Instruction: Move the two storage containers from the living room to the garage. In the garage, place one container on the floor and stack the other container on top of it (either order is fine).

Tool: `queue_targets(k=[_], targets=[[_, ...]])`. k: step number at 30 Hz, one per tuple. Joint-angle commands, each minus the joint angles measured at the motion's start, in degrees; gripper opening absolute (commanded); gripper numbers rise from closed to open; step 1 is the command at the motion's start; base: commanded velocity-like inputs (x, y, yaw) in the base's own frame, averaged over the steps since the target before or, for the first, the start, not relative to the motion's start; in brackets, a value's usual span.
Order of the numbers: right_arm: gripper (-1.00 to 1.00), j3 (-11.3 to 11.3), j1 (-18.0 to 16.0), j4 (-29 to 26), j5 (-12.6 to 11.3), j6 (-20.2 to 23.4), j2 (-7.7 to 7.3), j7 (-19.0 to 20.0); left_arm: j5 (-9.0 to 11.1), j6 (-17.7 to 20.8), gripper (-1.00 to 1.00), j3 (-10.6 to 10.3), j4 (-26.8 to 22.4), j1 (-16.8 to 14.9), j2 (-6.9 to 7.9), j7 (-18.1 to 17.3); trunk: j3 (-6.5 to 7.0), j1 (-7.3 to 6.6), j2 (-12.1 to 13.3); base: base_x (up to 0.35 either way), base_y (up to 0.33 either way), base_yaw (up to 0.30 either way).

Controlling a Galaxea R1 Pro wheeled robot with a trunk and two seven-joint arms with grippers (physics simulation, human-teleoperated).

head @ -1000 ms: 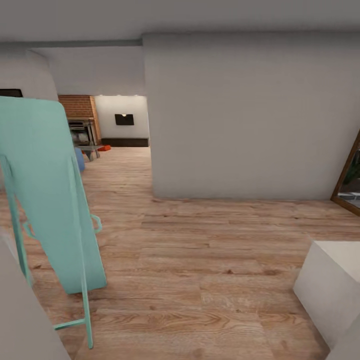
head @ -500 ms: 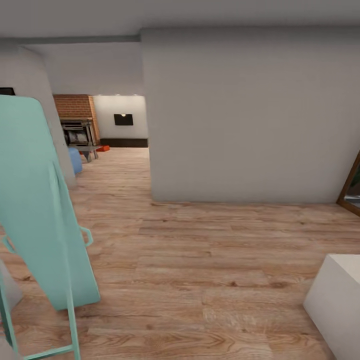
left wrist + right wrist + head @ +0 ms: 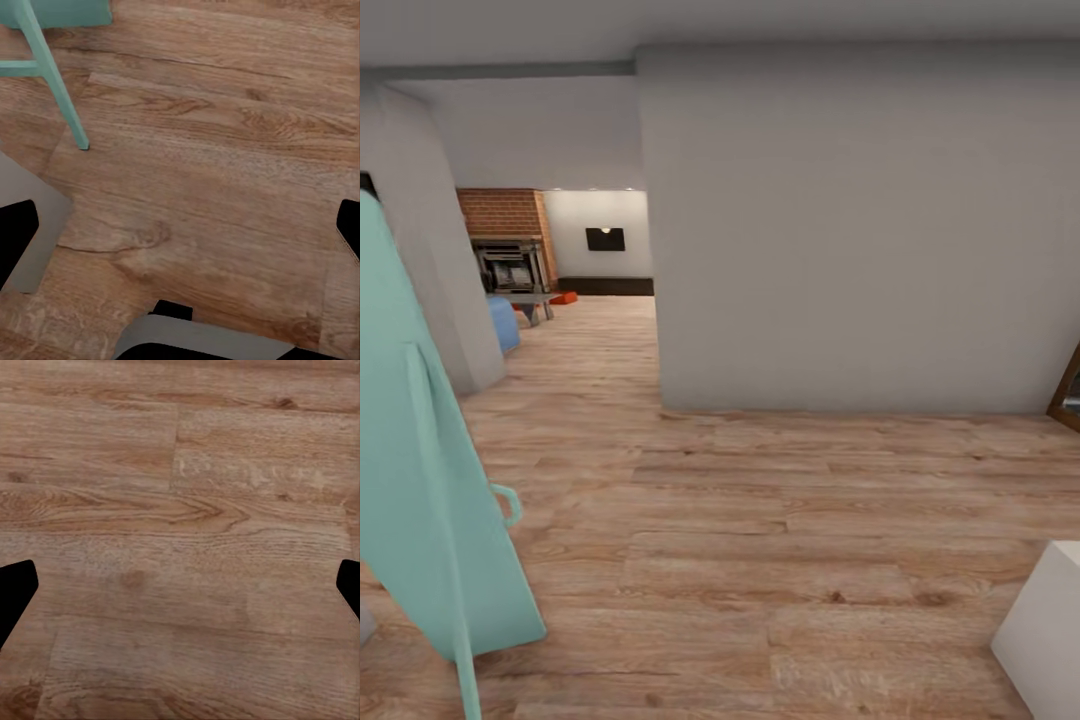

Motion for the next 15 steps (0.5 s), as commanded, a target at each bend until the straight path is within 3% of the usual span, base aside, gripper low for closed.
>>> queue_targets(k=[1, 15], targets=[[1.0, -0.1, 0.03, -0.1, 0.29, -0.04, 0.0, -0.01, -0.43, -0.29, 1.0, 0.44, 0.19, -0.08, 0.01, 0.11, -0.05, 0.04, -0.02, 0.325, 0.0, 0.0], [1.0, -0.1, 0.03, -0.1, 0.29, -0.11, 0.0, 0.07, -0.43, -0.3, 1.0, 0.44, 0.19, -0.08, 0.01, 0.11, -0.05, 0.04, -0.02, 0.325, 0.0, 0.0]])
